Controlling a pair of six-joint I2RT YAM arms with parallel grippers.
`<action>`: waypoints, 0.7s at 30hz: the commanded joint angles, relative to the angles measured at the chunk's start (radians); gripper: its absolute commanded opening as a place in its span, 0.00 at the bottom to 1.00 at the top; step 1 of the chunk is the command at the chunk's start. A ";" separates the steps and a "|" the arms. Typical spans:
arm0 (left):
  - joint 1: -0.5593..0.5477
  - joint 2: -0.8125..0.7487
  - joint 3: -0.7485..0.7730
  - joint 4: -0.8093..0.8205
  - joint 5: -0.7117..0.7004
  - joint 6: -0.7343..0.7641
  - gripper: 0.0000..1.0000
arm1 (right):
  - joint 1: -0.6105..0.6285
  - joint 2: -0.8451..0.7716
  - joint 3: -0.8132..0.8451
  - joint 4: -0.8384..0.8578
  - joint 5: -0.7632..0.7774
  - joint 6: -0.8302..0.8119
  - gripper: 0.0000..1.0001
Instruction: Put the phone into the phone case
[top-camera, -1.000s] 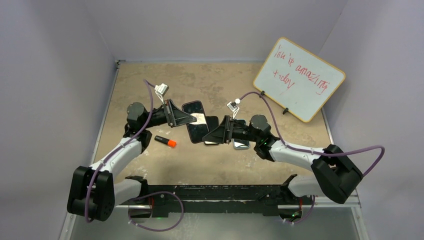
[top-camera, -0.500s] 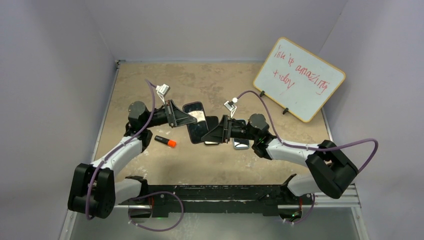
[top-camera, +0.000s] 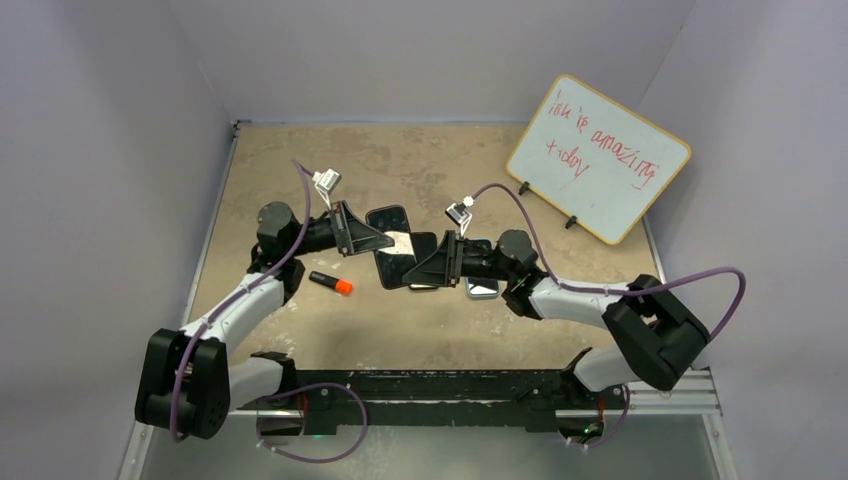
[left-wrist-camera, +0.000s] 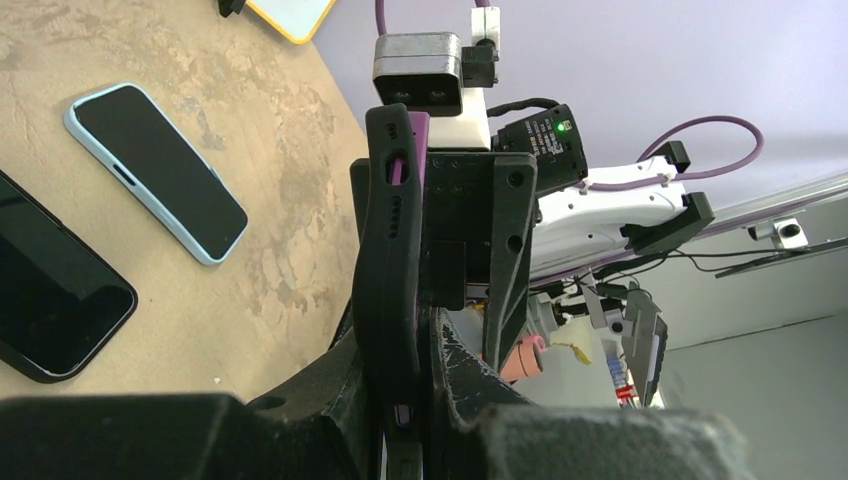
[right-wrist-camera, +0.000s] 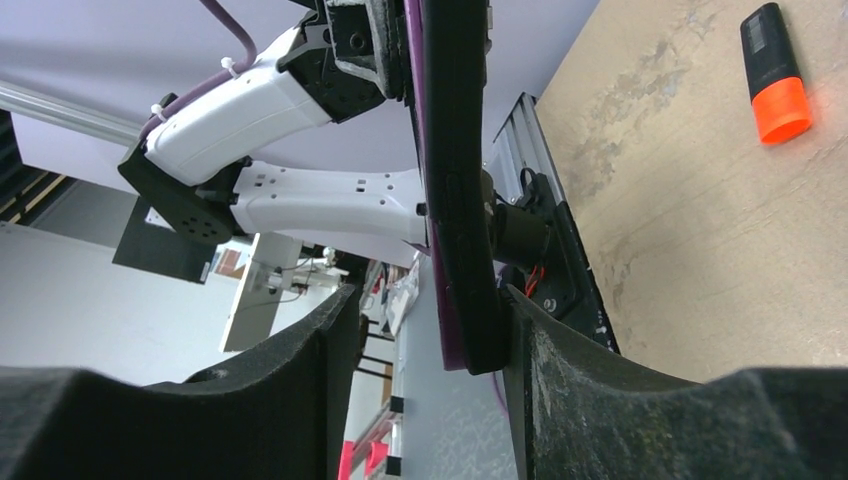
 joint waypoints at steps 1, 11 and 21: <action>-0.002 -0.026 0.045 0.032 -0.015 0.039 0.00 | 0.005 0.010 0.007 0.096 -0.033 0.023 0.51; 0.003 -0.057 0.209 -0.617 -0.154 0.536 0.00 | 0.005 0.005 -0.004 0.021 0.021 0.078 0.00; 0.009 -0.136 0.099 -0.427 -0.036 0.378 0.00 | 0.005 -0.106 -0.027 -0.067 0.064 -0.075 0.44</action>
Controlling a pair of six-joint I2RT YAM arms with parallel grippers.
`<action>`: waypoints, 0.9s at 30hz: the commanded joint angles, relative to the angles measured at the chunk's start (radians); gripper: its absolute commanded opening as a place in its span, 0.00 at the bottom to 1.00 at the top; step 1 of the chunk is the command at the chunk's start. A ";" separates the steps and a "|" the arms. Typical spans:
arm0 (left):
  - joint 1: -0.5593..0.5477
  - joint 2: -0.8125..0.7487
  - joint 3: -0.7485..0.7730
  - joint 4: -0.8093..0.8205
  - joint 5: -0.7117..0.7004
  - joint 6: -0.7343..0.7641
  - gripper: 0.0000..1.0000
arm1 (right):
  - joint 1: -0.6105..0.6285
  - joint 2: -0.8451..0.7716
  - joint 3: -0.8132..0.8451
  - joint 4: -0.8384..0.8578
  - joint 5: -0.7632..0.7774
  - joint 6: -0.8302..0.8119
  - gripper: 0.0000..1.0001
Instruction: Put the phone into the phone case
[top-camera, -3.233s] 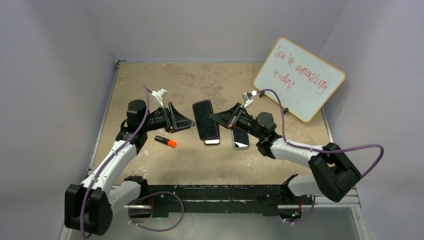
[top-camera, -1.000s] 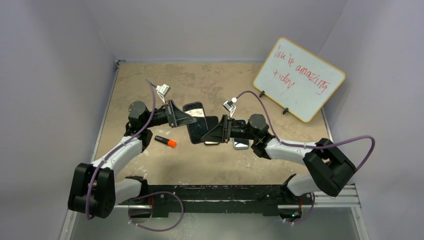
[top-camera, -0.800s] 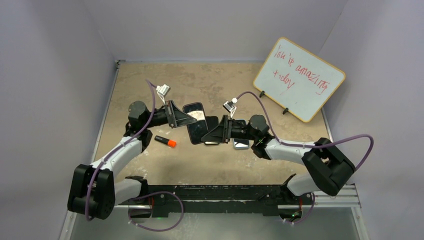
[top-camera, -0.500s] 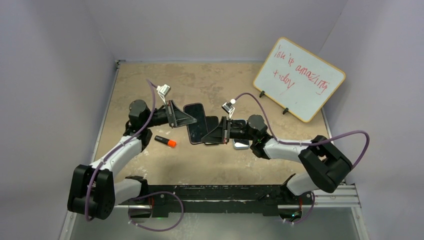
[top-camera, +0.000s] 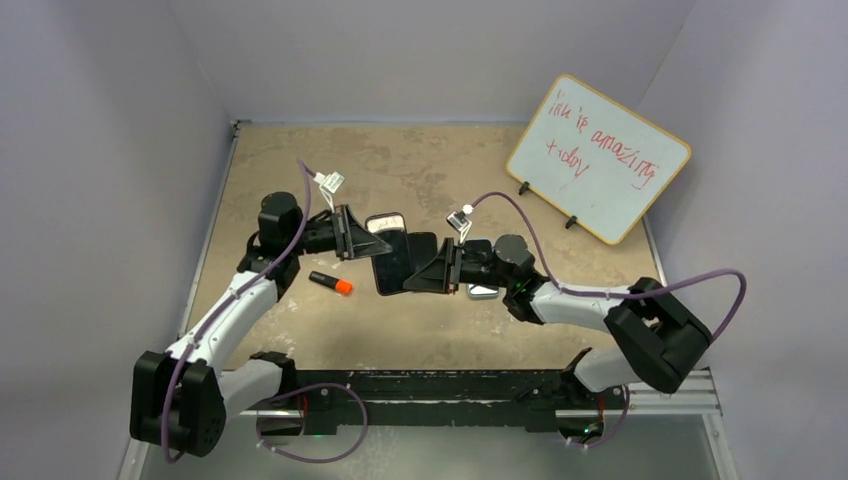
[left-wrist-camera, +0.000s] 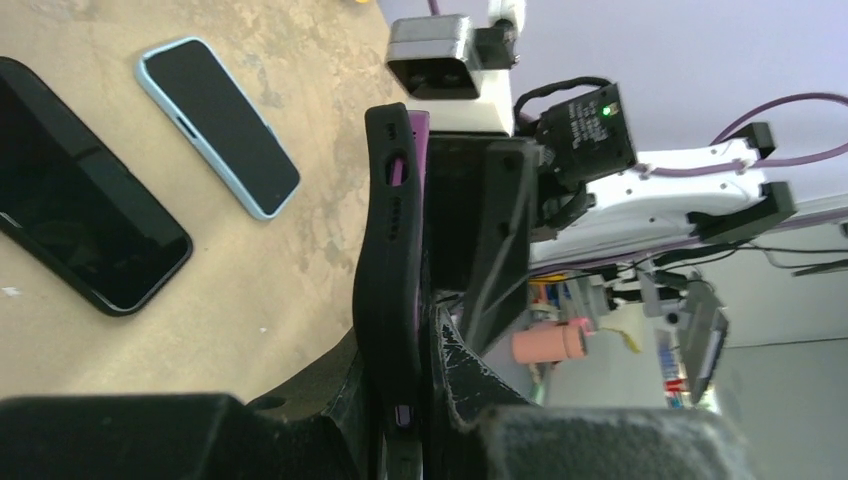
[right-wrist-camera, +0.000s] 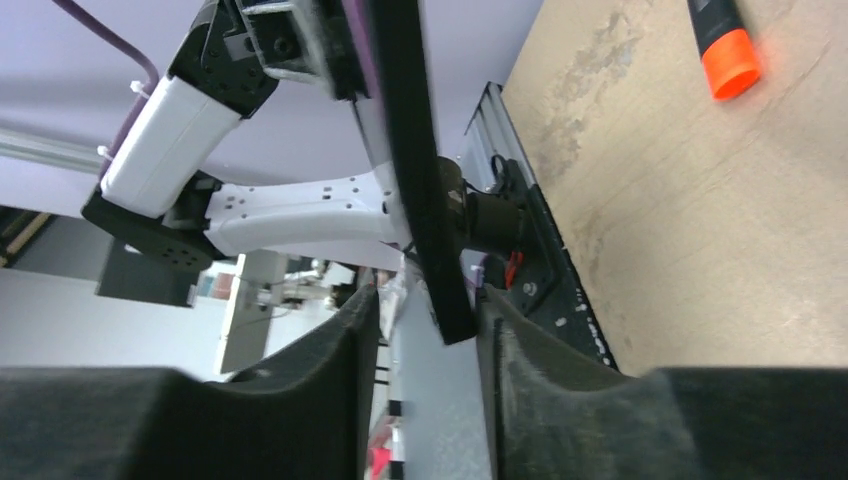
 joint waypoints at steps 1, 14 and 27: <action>0.019 -0.086 -0.029 0.071 0.010 0.092 0.00 | -0.012 -0.132 0.002 -0.049 0.006 -0.106 0.52; -0.108 -0.108 -0.067 0.146 0.127 0.152 0.00 | -0.015 -0.452 0.168 -0.682 0.233 -0.448 0.99; -0.249 -0.081 -0.083 0.247 0.159 0.155 0.00 | -0.016 -0.407 0.246 -0.721 -0.024 -0.566 0.97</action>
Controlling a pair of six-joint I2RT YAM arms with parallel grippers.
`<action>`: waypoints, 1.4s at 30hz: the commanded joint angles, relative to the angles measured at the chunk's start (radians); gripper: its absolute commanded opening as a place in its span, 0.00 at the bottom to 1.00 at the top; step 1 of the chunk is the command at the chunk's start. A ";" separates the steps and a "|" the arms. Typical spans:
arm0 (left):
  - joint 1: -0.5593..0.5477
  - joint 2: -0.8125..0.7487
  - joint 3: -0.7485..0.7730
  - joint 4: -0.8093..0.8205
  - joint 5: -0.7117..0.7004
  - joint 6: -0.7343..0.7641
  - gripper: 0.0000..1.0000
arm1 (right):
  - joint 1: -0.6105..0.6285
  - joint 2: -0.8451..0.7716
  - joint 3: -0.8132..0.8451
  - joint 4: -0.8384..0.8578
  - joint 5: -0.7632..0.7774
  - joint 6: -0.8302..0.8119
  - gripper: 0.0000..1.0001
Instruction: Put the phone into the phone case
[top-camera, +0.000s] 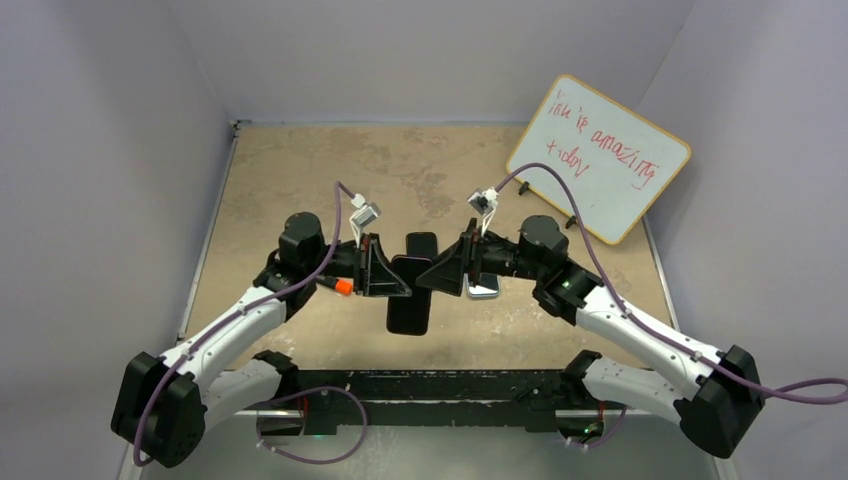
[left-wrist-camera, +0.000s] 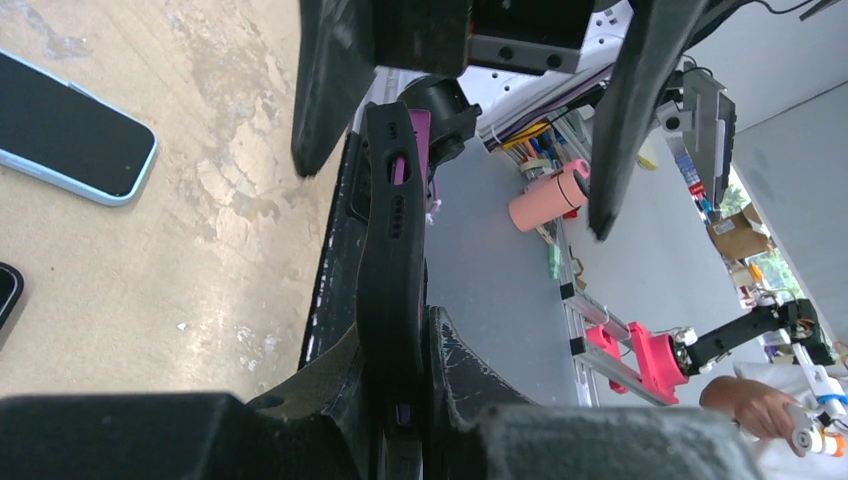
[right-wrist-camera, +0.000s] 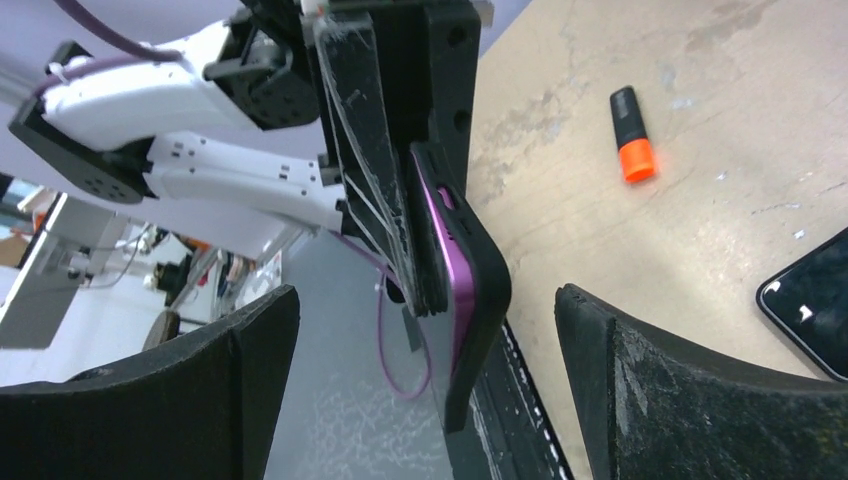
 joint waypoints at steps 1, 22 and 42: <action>-0.006 0.005 0.012 0.122 0.062 -0.001 0.00 | -0.002 0.028 0.031 0.023 -0.127 -0.063 0.96; -0.028 -0.038 0.053 -0.151 0.022 0.165 0.00 | 0.000 0.164 0.003 0.272 -0.217 0.107 0.42; -0.027 -0.080 0.099 -0.184 -0.240 0.019 0.00 | -0.002 0.015 -0.070 0.180 0.037 0.145 0.63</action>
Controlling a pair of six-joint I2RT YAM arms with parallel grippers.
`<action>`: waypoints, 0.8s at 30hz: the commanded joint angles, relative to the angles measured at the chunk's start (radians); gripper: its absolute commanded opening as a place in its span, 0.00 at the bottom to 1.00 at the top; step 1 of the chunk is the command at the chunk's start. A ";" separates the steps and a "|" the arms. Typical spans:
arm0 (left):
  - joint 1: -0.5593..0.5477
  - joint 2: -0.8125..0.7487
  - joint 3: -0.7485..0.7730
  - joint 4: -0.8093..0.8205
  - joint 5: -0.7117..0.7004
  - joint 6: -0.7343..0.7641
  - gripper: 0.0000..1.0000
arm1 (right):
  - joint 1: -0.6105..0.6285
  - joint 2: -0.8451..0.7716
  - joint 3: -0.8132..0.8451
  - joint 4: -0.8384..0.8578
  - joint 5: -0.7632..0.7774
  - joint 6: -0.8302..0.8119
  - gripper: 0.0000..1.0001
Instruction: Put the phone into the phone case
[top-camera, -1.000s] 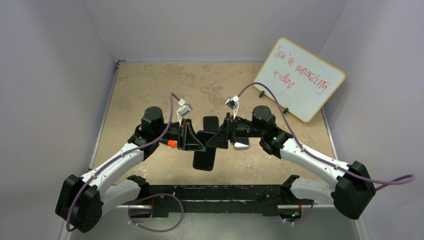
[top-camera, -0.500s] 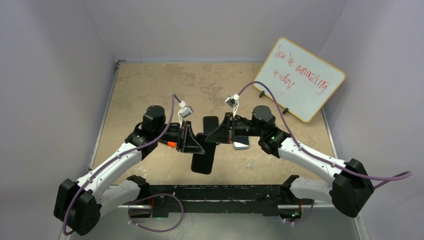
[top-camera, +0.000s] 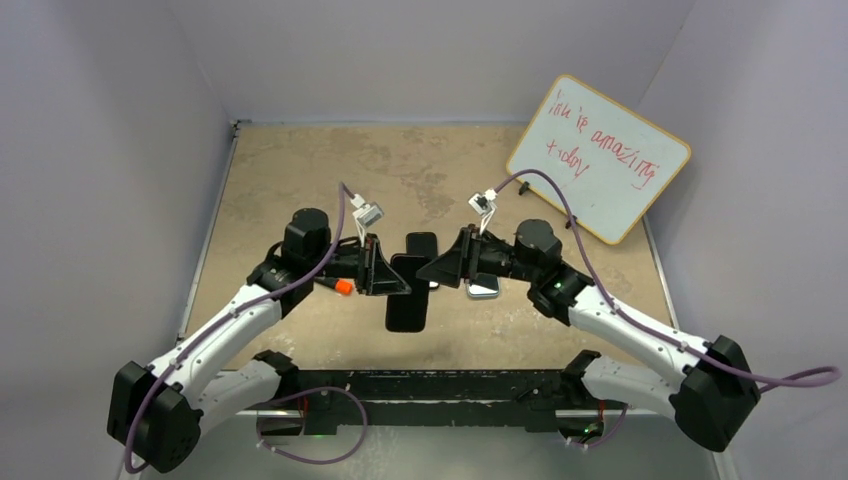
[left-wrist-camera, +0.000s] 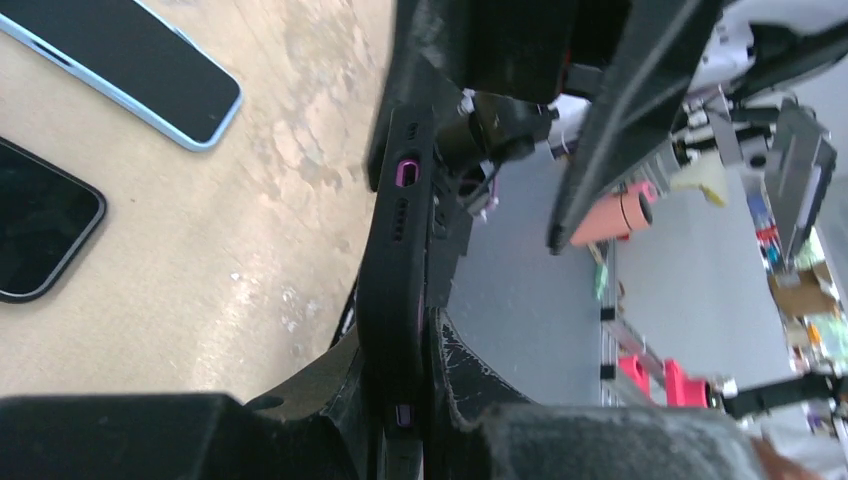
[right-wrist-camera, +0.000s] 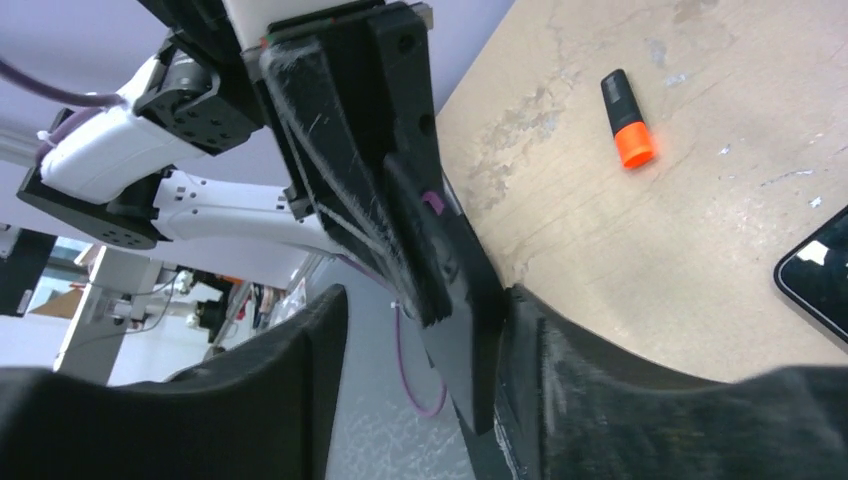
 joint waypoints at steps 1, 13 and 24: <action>0.011 -0.083 -0.017 0.223 -0.107 -0.177 0.00 | -0.002 -0.087 -0.030 0.066 0.027 0.020 0.66; 0.011 -0.133 -0.038 0.427 -0.165 -0.309 0.00 | -0.001 -0.047 -0.098 0.227 -0.074 0.026 0.50; 0.012 -0.118 -0.016 0.245 -0.346 -0.199 0.00 | 0.004 0.043 -0.141 0.319 0.041 0.241 0.00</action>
